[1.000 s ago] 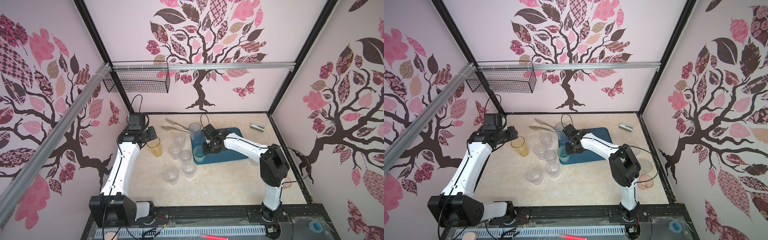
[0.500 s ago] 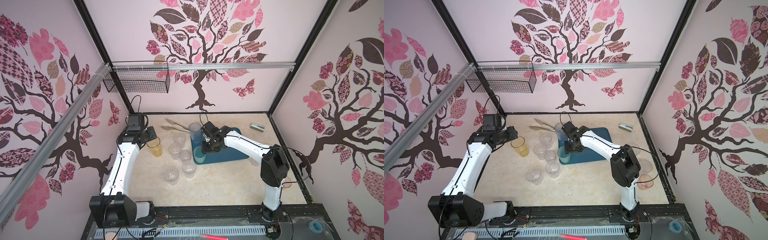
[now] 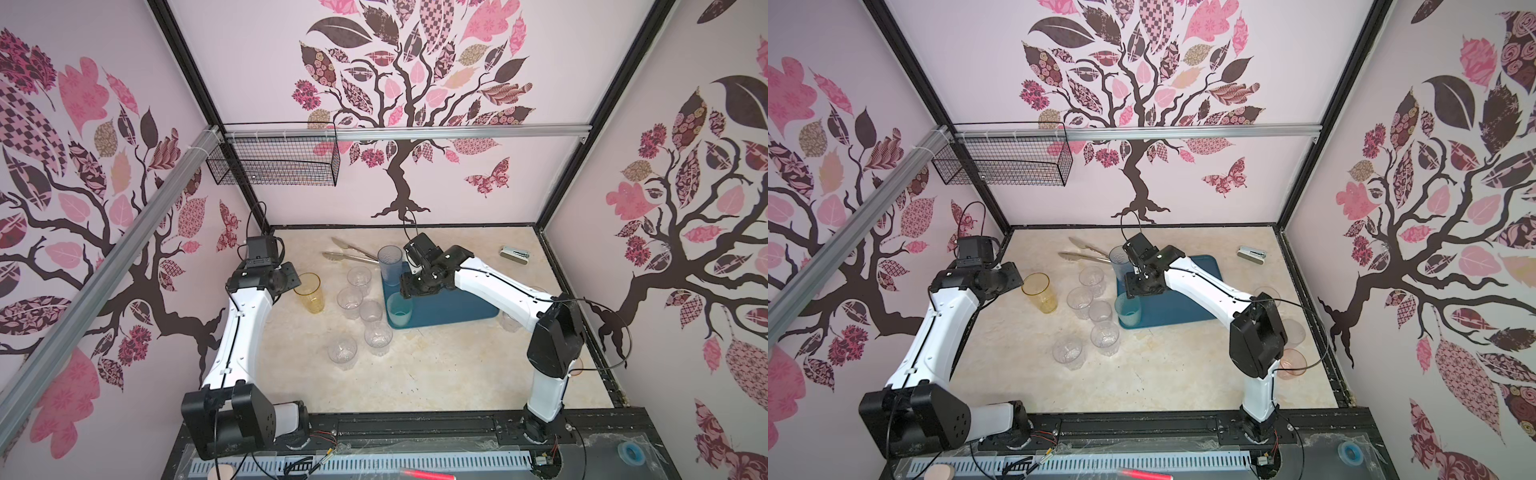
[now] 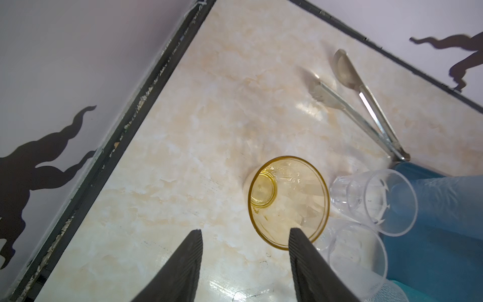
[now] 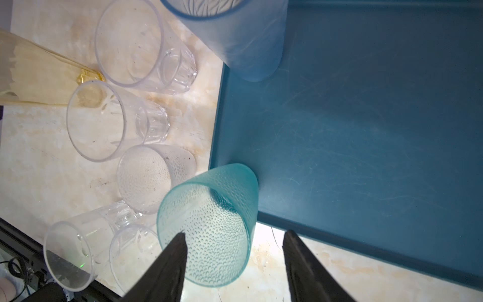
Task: Place the glasses into the tray
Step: Pick up the glass from the middle-left of the table.
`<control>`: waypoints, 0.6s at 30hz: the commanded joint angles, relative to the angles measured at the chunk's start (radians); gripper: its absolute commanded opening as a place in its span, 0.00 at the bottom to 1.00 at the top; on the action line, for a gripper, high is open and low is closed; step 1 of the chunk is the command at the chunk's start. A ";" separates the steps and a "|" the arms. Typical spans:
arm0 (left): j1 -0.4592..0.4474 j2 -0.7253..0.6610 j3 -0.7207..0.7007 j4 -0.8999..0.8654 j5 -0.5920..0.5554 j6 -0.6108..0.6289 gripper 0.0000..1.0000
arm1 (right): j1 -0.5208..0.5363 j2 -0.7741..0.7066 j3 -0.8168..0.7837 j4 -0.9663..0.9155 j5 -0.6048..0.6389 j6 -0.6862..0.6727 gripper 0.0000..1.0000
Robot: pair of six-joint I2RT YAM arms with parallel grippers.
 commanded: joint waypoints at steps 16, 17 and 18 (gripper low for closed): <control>0.001 0.122 -0.159 0.121 0.077 -0.006 0.29 | -0.012 -0.162 -0.188 0.125 0.037 0.039 0.62; 0.000 0.126 -0.165 0.129 0.082 -0.004 0.26 | -0.012 -0.162 -0.190 0.126 0.036 0.043 0.63; 0.000 0.128 -0.169 0.136 0.083 0.000 0.23 | -0.012 -0.164 -0.193 0.125 0.038 0.048 0.63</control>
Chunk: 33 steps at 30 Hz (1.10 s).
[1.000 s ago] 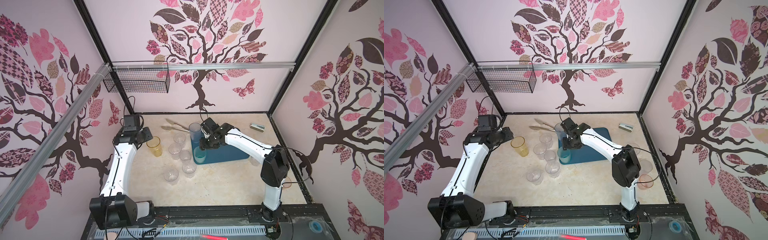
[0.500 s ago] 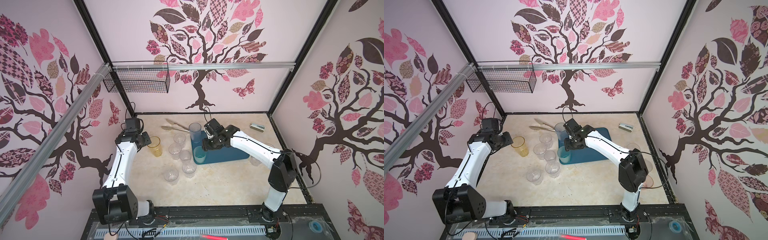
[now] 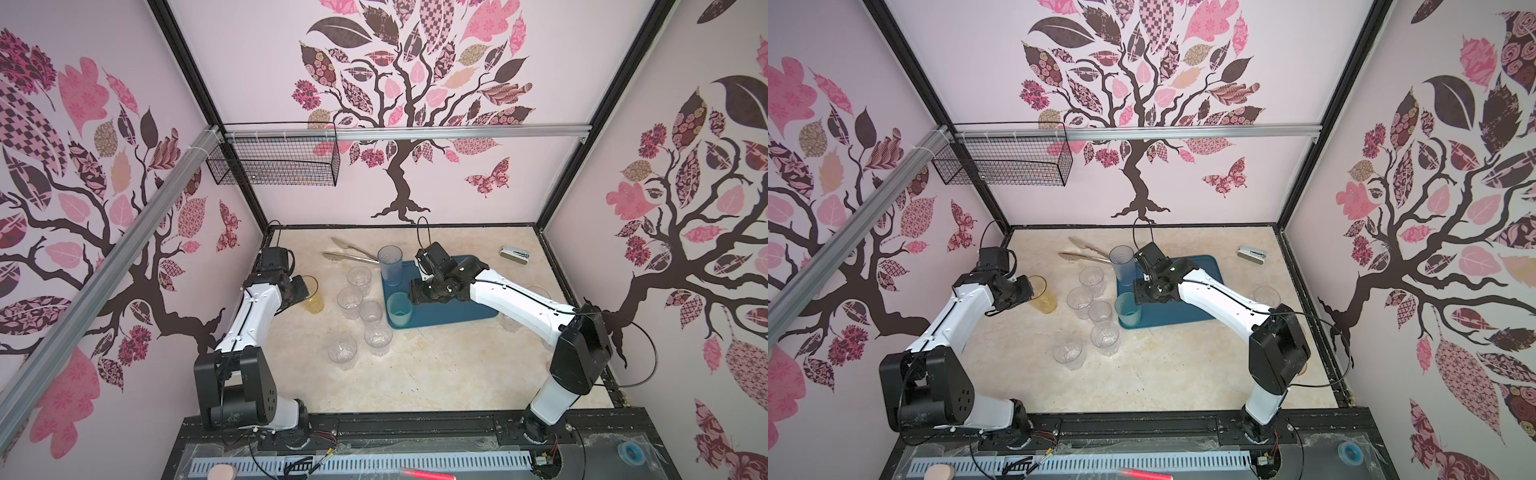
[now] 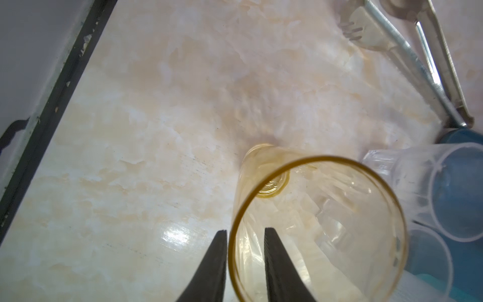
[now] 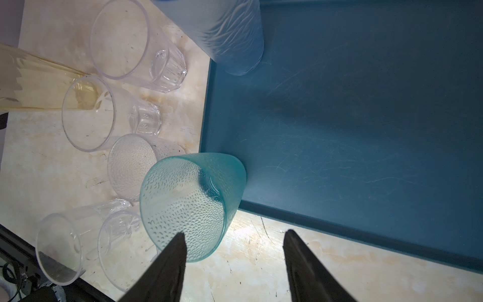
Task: Place the glasses into the tray
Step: Pick up the glass from the middle-left of the table.
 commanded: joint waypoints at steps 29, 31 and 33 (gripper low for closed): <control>-0.369 -0.109 0.346 -0.148 -0.019 -0.091 0.00 | -0.152 -0.207 -0.218 0.141 0.000 0.155 0.63; -0.419 -0.069 0.379 -0.147 0.027 -0.088 0.00 | -0.159 -0.208 -0.216 0.136 -0.006 0.161 0.63; -0.436 -0.030 0.411 -0.165 0.064 -0.081 0.00 | -0.160 -0.211 -0.211 0.134 -0.013 0.158 0.63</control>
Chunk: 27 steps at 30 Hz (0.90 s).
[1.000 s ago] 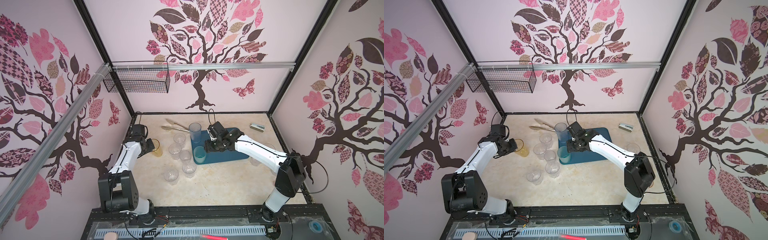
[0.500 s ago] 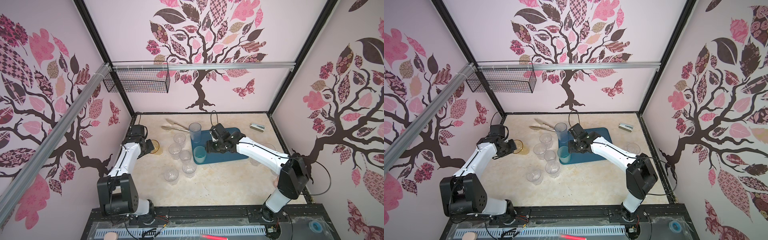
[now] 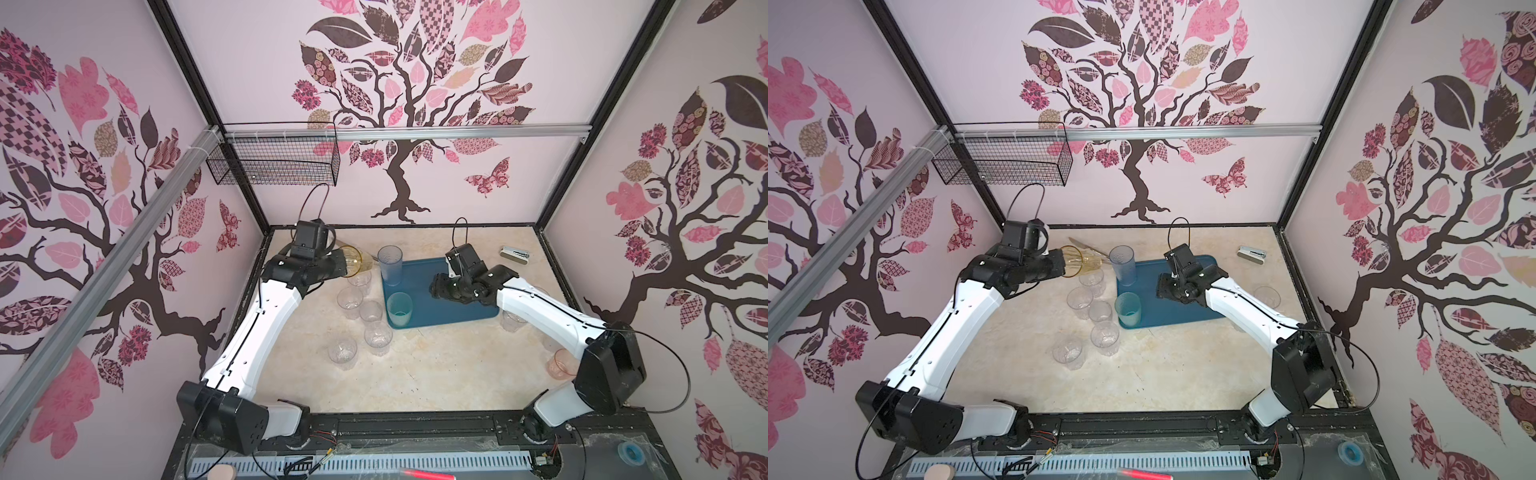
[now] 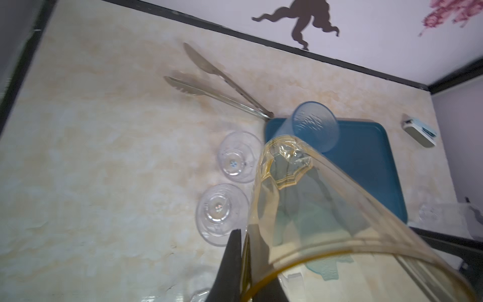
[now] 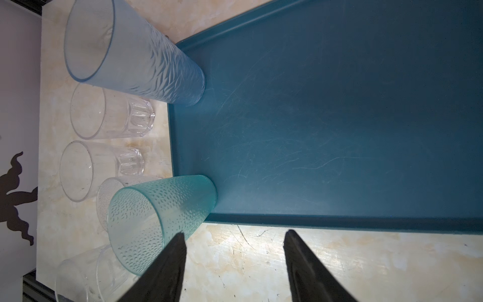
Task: Place the glasses into the tray
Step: Pick up the glass from the middle-left of the table, then place the glass on the tray.
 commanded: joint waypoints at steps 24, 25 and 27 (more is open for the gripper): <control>-0.083 0.366 0.196 -0.092 0.079 0.097 0.00 | -0.004 -0.054 -0.064 0.038 0.012 0.027 0.63; -0.085 0.384 0.211 -0.100 0.076 0.105 0.00 | -0.004 -0.057 -0.069 0.041 0.016 0.025 0.63; -0.089 0.414 0.234 -0.114 0.066 0.109 0.00 | -0.005 -0.063 -0.078 0.046 0.022 0.023 0.63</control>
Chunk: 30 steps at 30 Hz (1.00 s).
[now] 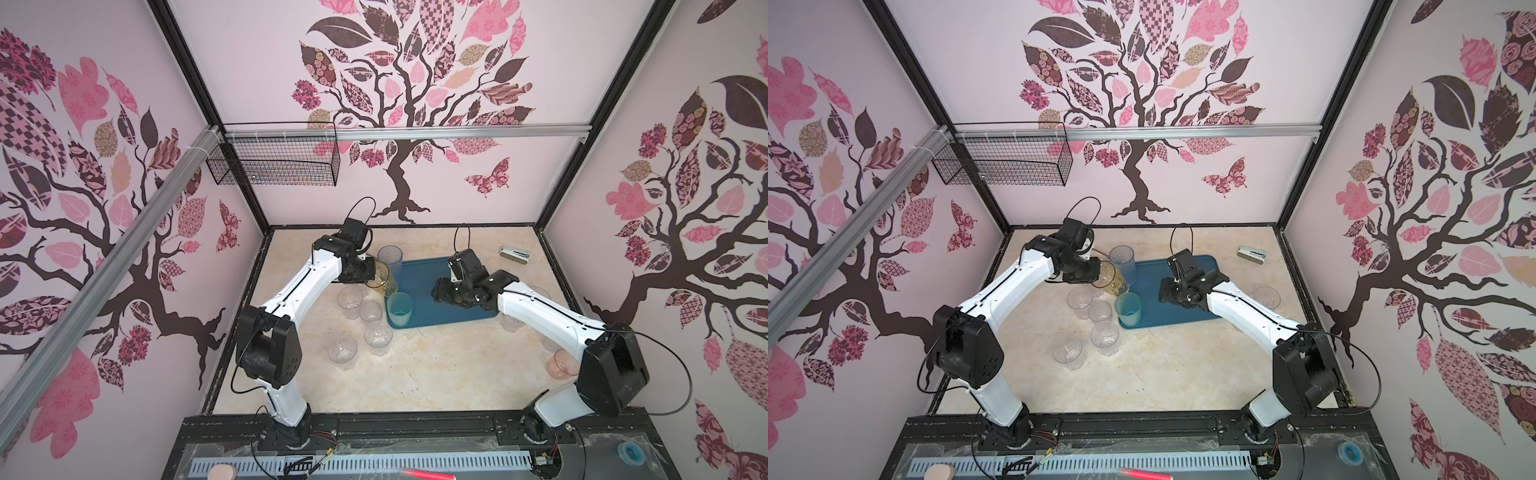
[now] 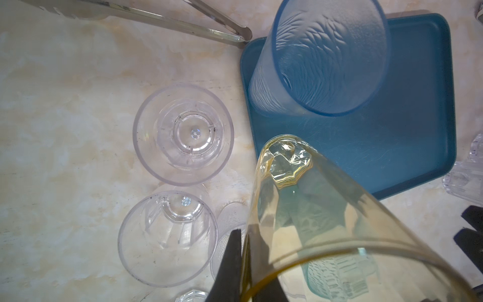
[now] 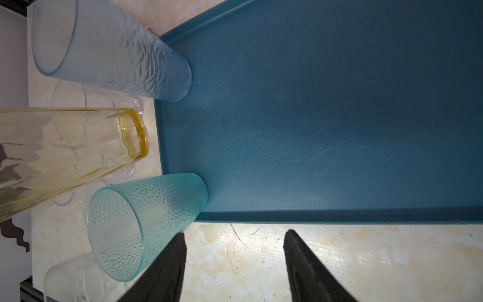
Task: Place the glasses into the tray
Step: Place the glass on the tray.
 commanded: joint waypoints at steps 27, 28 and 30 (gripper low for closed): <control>-0.093 0.327 0.365 -0.164 -0.131 0.091 0.00 | -0.004 -0.051 -0.043 0.030 0.030 -0.023 0.63; -0.094 0.338 0.377 -0.173 -0.137 0.095 0.00 | -0.003 -0.054 -0.043 0.031 0.034 -0.023 0.63; -0.095 0.352 0.394 -0.187 -0.140 0.100 0.00 | -0.003 -0.053 -0.043 0.032 0.032 -0.023 0.63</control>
